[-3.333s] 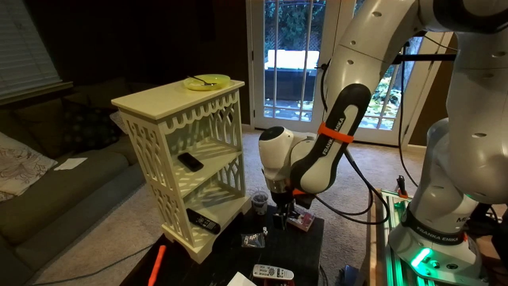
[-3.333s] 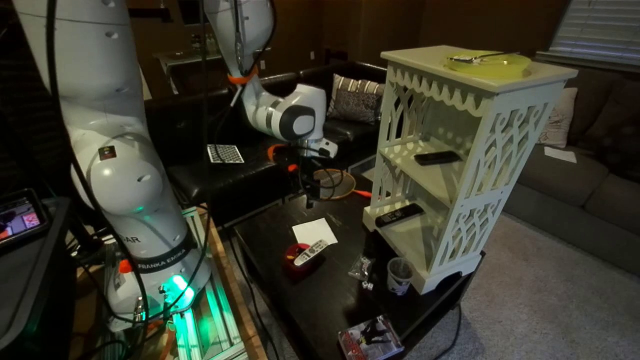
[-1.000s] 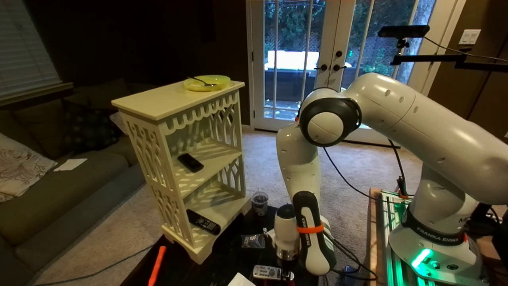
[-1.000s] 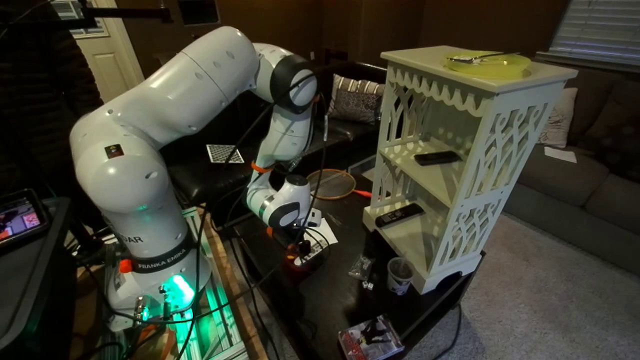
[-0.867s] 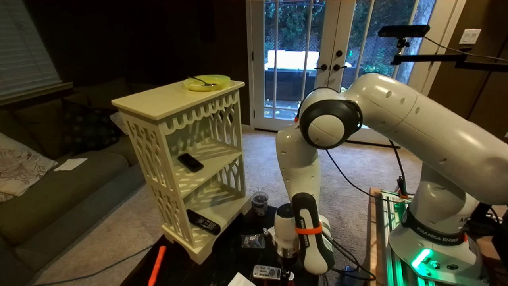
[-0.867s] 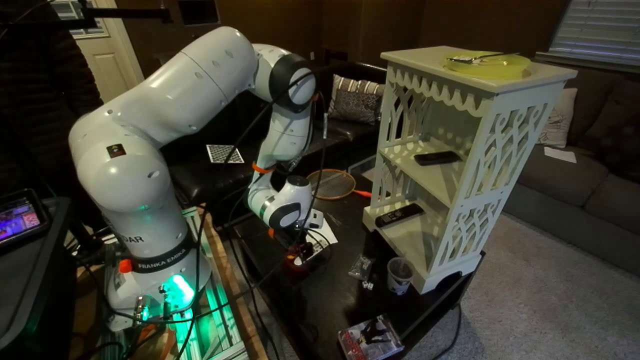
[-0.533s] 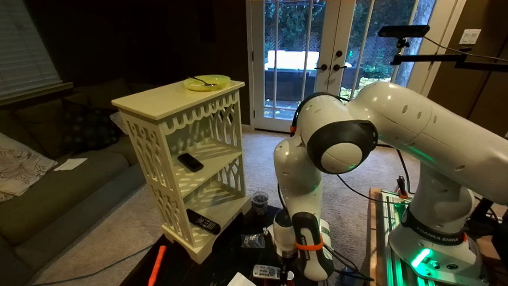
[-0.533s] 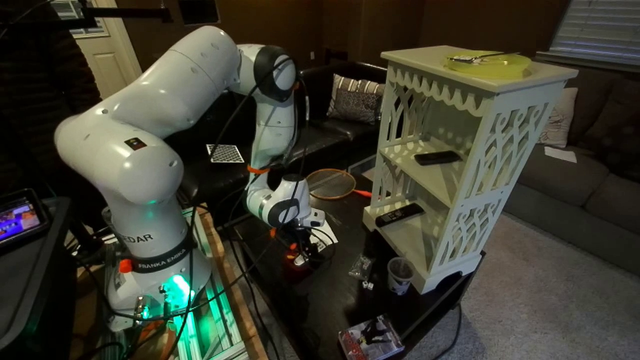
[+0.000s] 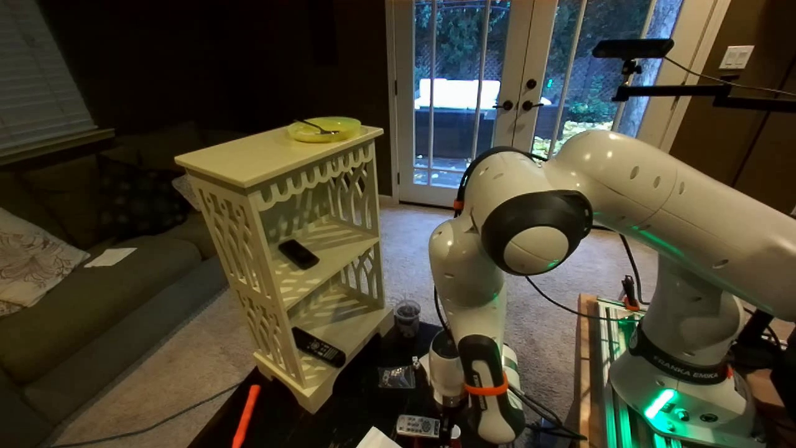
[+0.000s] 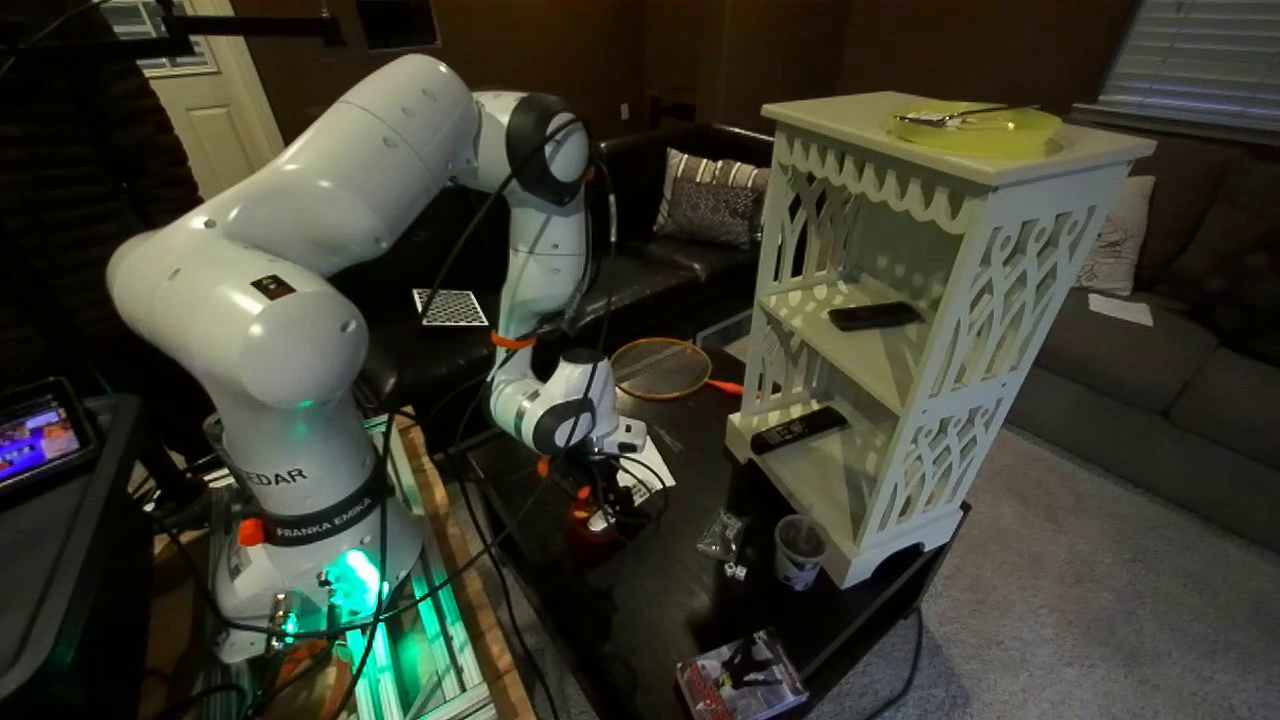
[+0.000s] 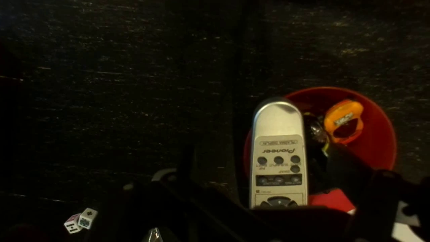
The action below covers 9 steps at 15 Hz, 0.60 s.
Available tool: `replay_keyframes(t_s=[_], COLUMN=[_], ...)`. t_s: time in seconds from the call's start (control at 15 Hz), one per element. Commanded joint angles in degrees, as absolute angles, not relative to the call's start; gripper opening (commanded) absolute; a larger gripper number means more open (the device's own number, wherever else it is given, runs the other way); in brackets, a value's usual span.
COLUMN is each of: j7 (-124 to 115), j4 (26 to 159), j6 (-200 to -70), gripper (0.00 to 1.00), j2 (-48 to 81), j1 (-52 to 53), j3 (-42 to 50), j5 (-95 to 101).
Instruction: Put the grey remote on top of the shelf
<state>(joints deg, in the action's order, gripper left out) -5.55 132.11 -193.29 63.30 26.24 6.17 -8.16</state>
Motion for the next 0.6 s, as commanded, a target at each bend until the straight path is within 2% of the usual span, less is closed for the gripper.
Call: replay_keyframes(t_s=[0.0,0.53], j7=[-3.17,1.12], j4=[131.45,129.7], j6=[-195.48,-197.98], gripper=[1.0,1.0], j2=[63.8,66.03], j1=[20.67,8.91], j3=[3.17,-1.44], j5=[-5.71,0.53])
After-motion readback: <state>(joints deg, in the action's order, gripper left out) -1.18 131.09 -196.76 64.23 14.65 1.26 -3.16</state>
